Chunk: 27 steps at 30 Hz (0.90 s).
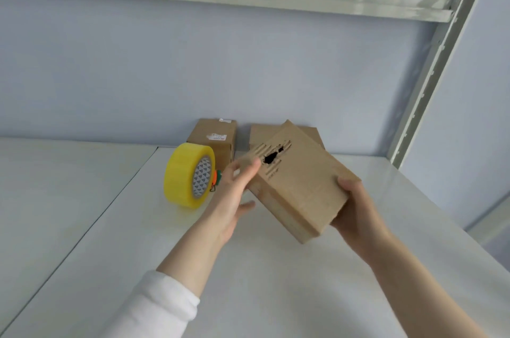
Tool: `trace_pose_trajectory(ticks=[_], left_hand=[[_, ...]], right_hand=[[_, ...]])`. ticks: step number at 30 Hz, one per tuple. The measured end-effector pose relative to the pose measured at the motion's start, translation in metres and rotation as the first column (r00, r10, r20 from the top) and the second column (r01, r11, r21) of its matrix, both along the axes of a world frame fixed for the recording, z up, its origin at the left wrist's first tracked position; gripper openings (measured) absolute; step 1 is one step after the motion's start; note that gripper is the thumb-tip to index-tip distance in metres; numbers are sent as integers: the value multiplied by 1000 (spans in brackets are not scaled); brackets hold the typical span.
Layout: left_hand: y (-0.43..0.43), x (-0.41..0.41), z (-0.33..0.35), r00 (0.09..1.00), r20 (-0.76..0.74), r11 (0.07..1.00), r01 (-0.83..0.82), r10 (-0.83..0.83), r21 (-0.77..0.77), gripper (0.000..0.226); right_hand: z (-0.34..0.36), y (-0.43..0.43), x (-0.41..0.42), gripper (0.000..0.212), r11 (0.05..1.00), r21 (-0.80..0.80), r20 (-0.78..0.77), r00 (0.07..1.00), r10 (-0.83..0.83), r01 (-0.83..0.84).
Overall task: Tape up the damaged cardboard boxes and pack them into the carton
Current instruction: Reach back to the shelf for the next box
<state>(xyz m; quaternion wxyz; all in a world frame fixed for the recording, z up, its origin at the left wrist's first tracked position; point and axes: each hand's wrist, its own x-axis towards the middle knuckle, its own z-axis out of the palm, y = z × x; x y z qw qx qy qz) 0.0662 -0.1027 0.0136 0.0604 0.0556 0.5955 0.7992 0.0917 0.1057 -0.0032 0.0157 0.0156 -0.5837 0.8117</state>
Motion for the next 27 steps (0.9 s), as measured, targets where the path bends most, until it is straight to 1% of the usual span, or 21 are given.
trace_pose_trajectory(ticks=[2, 3, 5, 6, 7, 8, 9, 10, 11, 12, 13, 14, 16, 18, 19, 21, 23, 25, 27], left_hand=[[-11, -6, 7, 997, -60, 993, -54, 48, -108, 80], [-16, -8, 10, 996, -90, 989, -29, 16, -145, 76], [-22, -8, 16, 982, -99, 956, 132, -163, -262, 66], [-23, -7, 17, 962, -90, 914, 212, -257, -346, 61], [-21, -6, 17, 949, -80, 878, 247, -304, -410, 57], [-20, -7, 17, 954, -82, 876, 228, -289, -425, 55], [-17, -8, 18, 970, -88, 904, 175, -225, -390, 56], [-15, -10, 19, 985, -86, 938, 114, -150, -328, 56], [-13, -10, 19, 993, -81, 962, 63, -87, -268, 53], [-11, -10, 19, 996, -75, 971, 27, -46, -236, 48], [-11, -9, 19, 997, -65, 970, 20, -37, -243, 43], [-12, -9, 18, 997, -49, 960, 45, -61, -276, 41], [-15, -8, 17, 988, 0, 921, 146, -157, -361, 44], [-18, -5, 19, 974, -11, 876, 200, -227, -438, 44], [-18, -4, 20, 964, -29, 866, 225, -266, -447, 41], [-14, -1, 20, 931, -39, 859, 318, -363, -401, 38], [-5, 5, 17, 913, -29, 856, 369, -406, -363, 41], [2, 6, 11, 934, -23, 897, 336, -357, -287, 44], [6, 6, 4, 966, -1, 961, 256, -258, -108, 38]], right_hand=[[6, 12, -2, 55, 994, 94, -20, 999, 49, -47], [9, 17, -4, 55, 981, 164, -29, 994, 107, -100], [16, 22, -6, 58, 924, 297, -16, 966, 256, -240], [19, 21, -9, 56, 895, 341, -8, 951, 310, -289], [23, 20, -11, 52, 878, 361, -8, 941, 340, -314], [25, 18, -14, 52, 877, 366, -7, 941, 338, -312], [26, 17, -17, 58, 889, 356, -1, 951, 308, -288], [23, 17, -21, 70, 904, 338, 14, 962, 274, -263], [19, 19, -24, 82, 911, 325, 31, 966, 258, -254], [13, 21, -25, 87, 904, 334, 36, 963, 269, -265], [9, 24, -26, 84, 892, 355, 34, 957, 289, -282], [6, 27, -26, 76, 882, 366, 27, 951, 308, -296], [8, 35, -26, 58, 883, 344, 26, 943, 332, -320], [14, 43, -27, 53, 864, 335, 59, 923, 379, -376], [16, 46, -29, 53, 845, 348, 83, 911, 403, -405], [21, 45, -33, 55, 808, 396, 112, 897, 428, -435], [26, 39, -35, 57, 800, 425, 100, 901, 422, -423], [26, 30, -35, 55, 865, 386, 31, 942, 335, -321], [18, 18, -31, 52, 951, 282, -53, 988, 148, -127]])
